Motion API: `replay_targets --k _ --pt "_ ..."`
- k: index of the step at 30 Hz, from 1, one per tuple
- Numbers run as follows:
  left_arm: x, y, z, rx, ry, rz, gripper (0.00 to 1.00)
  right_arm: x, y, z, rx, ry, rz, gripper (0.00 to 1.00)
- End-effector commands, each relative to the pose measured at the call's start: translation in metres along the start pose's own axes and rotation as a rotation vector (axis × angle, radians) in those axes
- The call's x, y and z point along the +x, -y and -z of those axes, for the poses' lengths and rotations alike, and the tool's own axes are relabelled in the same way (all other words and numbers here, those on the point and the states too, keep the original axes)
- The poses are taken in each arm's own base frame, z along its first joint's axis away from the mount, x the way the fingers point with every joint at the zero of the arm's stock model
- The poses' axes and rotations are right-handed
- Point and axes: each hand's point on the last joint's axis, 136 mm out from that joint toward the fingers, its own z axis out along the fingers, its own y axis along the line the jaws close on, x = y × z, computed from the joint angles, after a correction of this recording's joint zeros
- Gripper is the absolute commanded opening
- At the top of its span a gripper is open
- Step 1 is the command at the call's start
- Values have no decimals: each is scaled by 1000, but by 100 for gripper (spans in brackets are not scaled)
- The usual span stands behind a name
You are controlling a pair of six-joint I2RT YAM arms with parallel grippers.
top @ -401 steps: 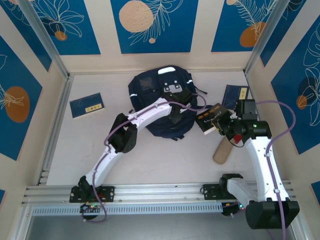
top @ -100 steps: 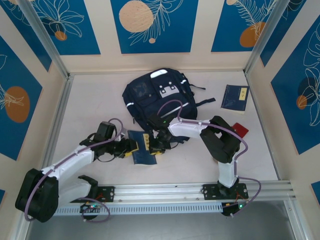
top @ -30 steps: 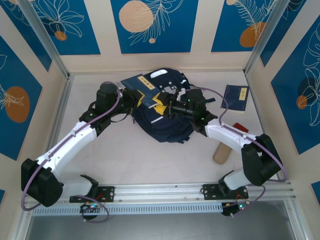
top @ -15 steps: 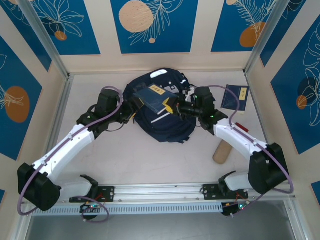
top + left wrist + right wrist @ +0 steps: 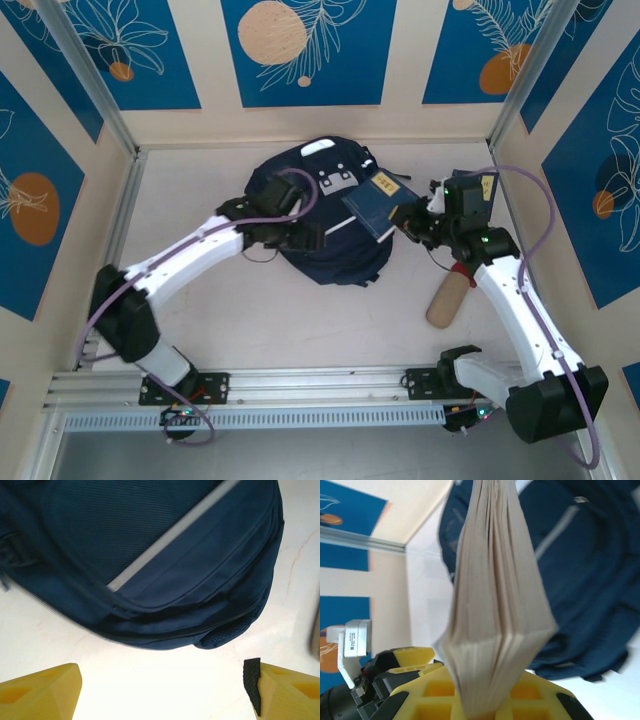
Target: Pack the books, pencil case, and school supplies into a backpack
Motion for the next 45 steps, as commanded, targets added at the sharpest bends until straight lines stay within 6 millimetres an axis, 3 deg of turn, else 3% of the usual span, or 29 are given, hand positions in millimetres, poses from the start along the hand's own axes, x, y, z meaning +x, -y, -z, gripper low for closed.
replay_targets --k 1,6,10,18,24,28,31,38,45 --pt "-7 23 -17 -40 -36 -201 85 9 25 22 86 -31 -13 5" --pt "-16 59 -62 -60 -96 -368 80 15 49 35 158 -63 -131 4" --pt "-28 75 -88 -76 -96 -448 73 16 66 39 211 -61 -194 5" --pt "-44 65 -120 -188 -88 -529 69 12 70 43 212 -45 -255 4" --pt "-37 47 -140 -272 -137 -560 67 13 71 42 212 -57 -281 4" --pt "-36 41 -147 -306 -143 -554 67 14 64 39 165 -78 -250 4" --pt "-38 39 -149 -317 -136 -546 61 17 55 37 101 -92 -200 4" --pt "-39 32 -154 -344 -134 -532 34 25 44 34 4 -129 -143 4" --pt "-53 33 -135 -358 -87 -525 11 31 36 39 -49 -132 -67 4"
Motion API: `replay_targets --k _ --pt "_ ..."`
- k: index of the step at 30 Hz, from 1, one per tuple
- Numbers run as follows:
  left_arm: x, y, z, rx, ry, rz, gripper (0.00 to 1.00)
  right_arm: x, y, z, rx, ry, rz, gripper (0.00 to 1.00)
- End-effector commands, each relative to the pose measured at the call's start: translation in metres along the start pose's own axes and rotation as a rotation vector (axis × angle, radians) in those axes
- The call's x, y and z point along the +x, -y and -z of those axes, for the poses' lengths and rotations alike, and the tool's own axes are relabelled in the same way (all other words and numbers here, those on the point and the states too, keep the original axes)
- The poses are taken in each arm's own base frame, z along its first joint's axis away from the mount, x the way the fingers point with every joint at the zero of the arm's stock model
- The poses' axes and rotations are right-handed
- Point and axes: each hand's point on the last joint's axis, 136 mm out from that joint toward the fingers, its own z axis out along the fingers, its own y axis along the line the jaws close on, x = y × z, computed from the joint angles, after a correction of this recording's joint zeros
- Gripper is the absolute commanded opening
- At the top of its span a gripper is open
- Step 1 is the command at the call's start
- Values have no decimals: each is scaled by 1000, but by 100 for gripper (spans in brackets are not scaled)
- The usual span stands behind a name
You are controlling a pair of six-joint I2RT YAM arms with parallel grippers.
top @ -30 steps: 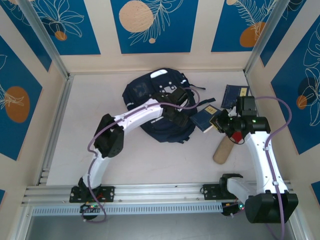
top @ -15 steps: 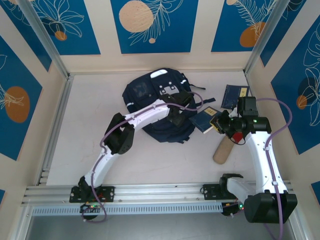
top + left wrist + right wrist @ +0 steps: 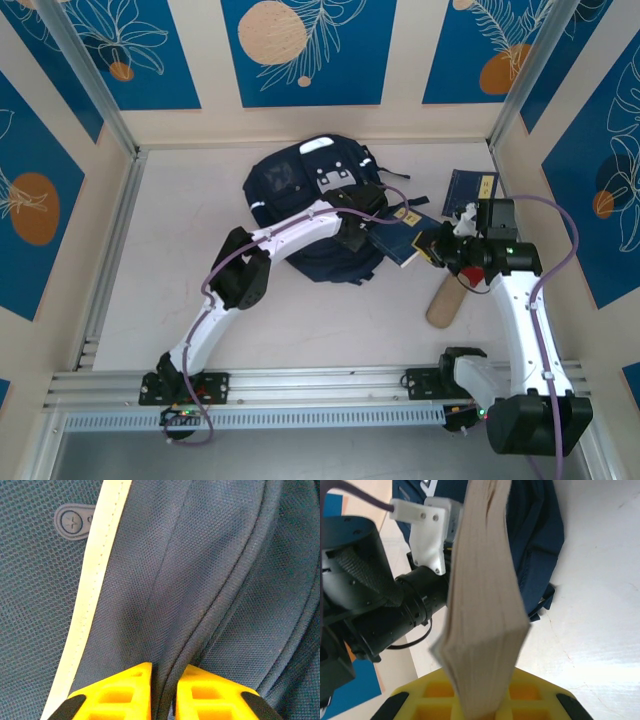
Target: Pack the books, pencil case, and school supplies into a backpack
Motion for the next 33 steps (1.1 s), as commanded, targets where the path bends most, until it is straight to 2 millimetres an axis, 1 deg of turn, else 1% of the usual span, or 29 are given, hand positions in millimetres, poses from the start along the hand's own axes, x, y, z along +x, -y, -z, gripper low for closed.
replay_targets --k 1,6,9,11,14,16,18,21,24,27,28,31,33 --pt "-10 -25 17 -73 32 27 10 10 -14 7 -82 -18 92 4" --pt "-24 -49 55 -113 112 64 0 10 3 11 7 16 86 4" --pt "-30 -65 77 -143 154 89 0 8 10 15 58 41 69 4" --pt "-34 -72 92 -156 184 104 0 7 10 17 66 49 65 4" --pt "-41 -82 117 -164 240 125 0 7 3 21 43 50 69 4" --pt "-47 -86 134 -163 285 136 0 9 -7 22 -3 33 72 4" --pt "-54 -92 154 -164 335 152 0 12 -16 21 -58 10 64 4" --pt "-65 -101 183 -170 411 166 0 14 -24 22 -96 -7 54 4" --pt "-74 -103 207 -144 471 177 0 15 -34 21 -160 -18 52 5" --pt "-82 -100 227 -89 523 199 0 14 -43 9 -234 -51 13 5" --pt "-83 -99 231 -72 533 208 0 15 -46 4 -254 -63 6 5" --pt "-86 -96 242 -34 559 243 0 14 -49 -18 -261 -62 -5 5" --pt "-86 -99 248 -34 571 267 0 10 -50 -34 -241 -43 -4 5"
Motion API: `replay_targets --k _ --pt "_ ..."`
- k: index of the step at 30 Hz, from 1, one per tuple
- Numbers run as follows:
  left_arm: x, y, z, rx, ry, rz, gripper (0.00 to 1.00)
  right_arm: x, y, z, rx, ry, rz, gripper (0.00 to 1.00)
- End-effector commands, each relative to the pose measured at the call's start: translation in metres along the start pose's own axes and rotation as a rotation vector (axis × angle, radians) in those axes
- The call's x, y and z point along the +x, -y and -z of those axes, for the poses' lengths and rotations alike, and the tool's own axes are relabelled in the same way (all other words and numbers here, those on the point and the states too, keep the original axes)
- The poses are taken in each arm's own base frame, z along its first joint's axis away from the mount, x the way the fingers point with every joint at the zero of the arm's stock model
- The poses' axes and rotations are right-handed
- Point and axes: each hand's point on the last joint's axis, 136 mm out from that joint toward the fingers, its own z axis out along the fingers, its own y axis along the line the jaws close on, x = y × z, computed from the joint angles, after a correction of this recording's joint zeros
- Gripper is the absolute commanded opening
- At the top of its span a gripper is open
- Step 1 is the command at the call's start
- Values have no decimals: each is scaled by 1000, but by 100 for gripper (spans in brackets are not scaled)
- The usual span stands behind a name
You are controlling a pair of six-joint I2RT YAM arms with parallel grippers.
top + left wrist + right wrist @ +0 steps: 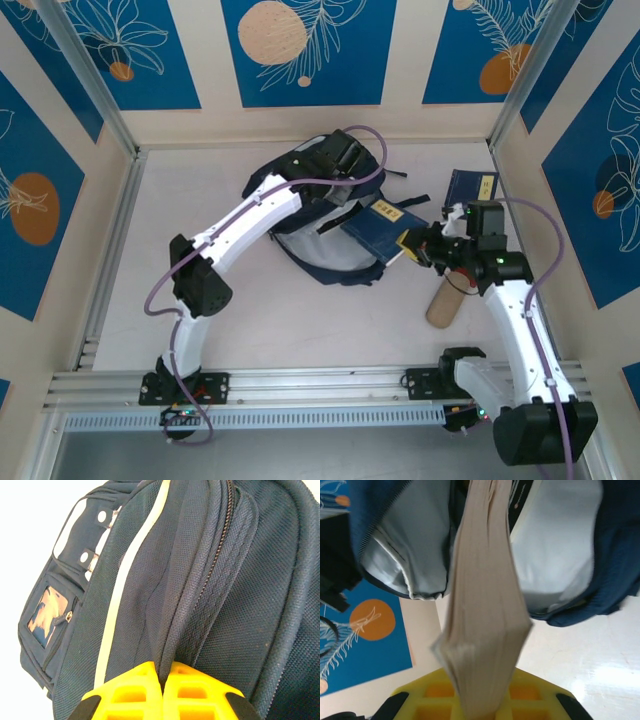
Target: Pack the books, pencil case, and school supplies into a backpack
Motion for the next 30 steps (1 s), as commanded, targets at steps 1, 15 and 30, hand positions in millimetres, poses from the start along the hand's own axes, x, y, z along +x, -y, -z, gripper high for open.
replay_targets --k 1,15,30 --pt "-55 -18 70 40 216 131 0 -16 -17 -20 -64 47 4 5" --pt "-55 -25 79 63 218 197 0 -61 11 -146 102 107 -104 7" --pt "-36 -45 54 112 123 333 0 -80 14 -229 137 57 -177 48"
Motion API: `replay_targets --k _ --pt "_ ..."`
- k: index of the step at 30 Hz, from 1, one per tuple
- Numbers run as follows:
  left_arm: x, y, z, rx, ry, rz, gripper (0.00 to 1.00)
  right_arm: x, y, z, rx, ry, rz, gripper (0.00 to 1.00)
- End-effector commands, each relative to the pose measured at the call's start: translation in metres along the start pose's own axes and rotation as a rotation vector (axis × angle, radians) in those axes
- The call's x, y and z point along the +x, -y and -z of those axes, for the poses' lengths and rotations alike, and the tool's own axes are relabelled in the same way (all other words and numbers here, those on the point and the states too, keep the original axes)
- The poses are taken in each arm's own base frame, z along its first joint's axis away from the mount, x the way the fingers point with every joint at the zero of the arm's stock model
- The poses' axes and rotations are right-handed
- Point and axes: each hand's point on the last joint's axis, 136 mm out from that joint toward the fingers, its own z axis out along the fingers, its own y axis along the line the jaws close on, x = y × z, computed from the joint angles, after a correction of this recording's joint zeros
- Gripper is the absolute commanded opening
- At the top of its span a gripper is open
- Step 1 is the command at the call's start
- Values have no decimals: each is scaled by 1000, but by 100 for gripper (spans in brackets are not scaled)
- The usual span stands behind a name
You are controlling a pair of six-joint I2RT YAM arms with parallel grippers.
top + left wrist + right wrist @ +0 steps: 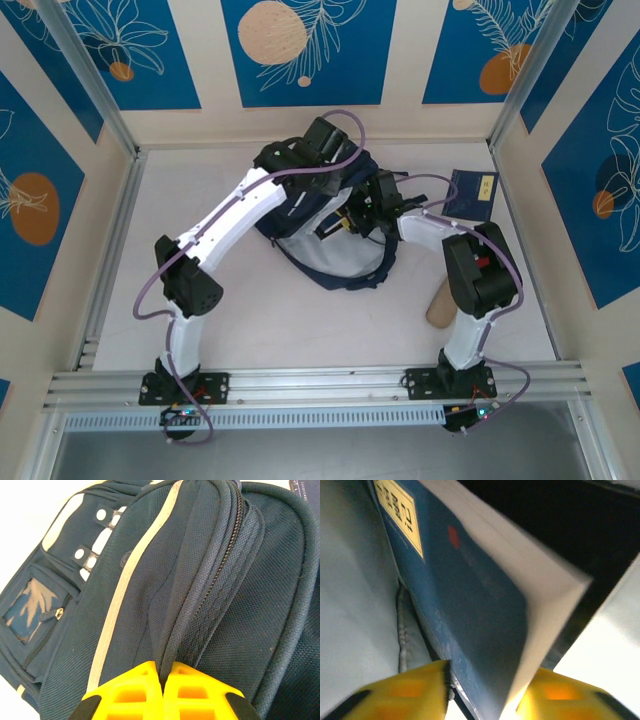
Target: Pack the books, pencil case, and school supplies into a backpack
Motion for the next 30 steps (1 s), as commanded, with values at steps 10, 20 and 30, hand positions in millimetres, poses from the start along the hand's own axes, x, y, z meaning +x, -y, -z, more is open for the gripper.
replay_targets --k 10,20,30 --pt "-16 -48 21 -80 81 106 0 27 17 50 57 -43 69 72" --pt "69 -130 4 -360 -71 73 0 33 78 115 222 25 199 74" --pt "162 -137 -2 -323 -217 192 28 -68 95 165 446 211 188 77"
